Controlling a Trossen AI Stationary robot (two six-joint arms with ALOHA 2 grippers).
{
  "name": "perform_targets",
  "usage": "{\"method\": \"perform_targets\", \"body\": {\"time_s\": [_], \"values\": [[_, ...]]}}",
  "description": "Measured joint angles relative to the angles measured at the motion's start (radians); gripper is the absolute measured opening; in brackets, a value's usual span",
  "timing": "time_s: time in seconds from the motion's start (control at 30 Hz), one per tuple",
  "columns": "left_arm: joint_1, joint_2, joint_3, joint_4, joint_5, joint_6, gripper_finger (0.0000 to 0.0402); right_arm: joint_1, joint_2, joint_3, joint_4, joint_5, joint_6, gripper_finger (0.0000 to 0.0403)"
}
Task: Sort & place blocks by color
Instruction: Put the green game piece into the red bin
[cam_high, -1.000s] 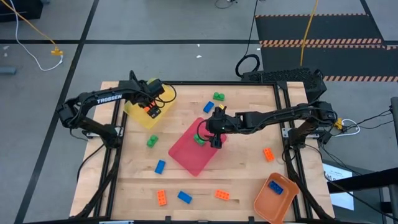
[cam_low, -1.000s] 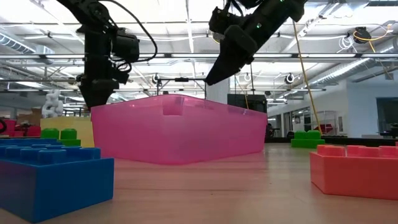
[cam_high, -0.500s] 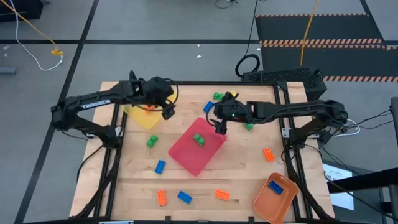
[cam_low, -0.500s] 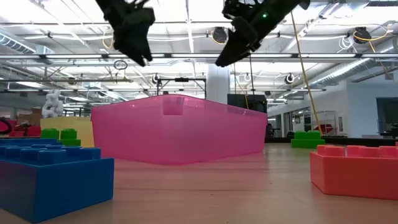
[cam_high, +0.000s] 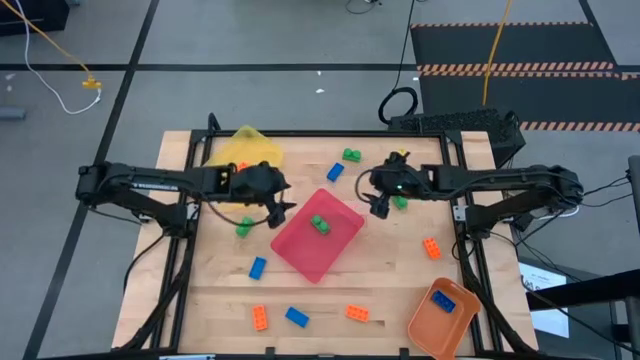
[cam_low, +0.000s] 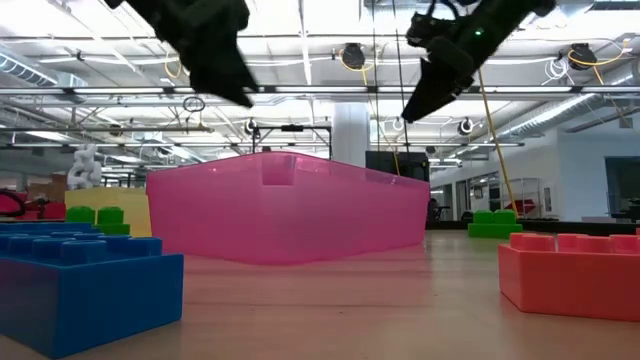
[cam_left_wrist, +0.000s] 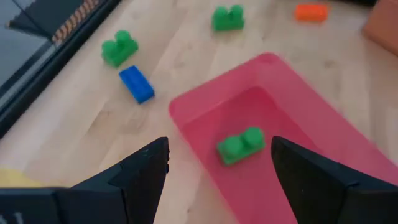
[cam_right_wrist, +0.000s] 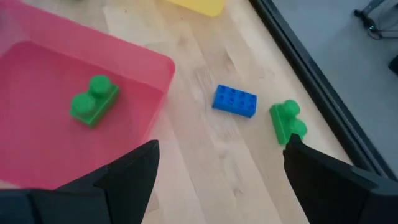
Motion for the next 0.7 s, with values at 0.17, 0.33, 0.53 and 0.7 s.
{"method": "perform_targets", "body": {"time_s": [0.17, 0.33, 0.53, 0.7], "values": [[-0.056, -0.125, -0.083, 0.032, -0.045, -0.044, 0.0280, 0.000, -0.083, -0.049, -0.035, 0.001, 0.072, 0.0324], [-0.095, -0.225, -0.169, 0.048, -0.103, -0.084, 0.0280, -0.005, -0.097, -0.050, -0.094, 0.003, 0.130, 0.0324], [-0.135, -0.275, -0.285, 0.165, -0.106, -0.115, 0.0280, -0.023, -0.072, -0.050, -0.162, 0.004, 0.163, 0.0324], [-0.156, -0.280, -0.335, 0.239, -0.106, -0.125, 0.0280, -0.049, -0.065, -0.049, -0.157, 0.001, 0.166, 0.0324]]}}
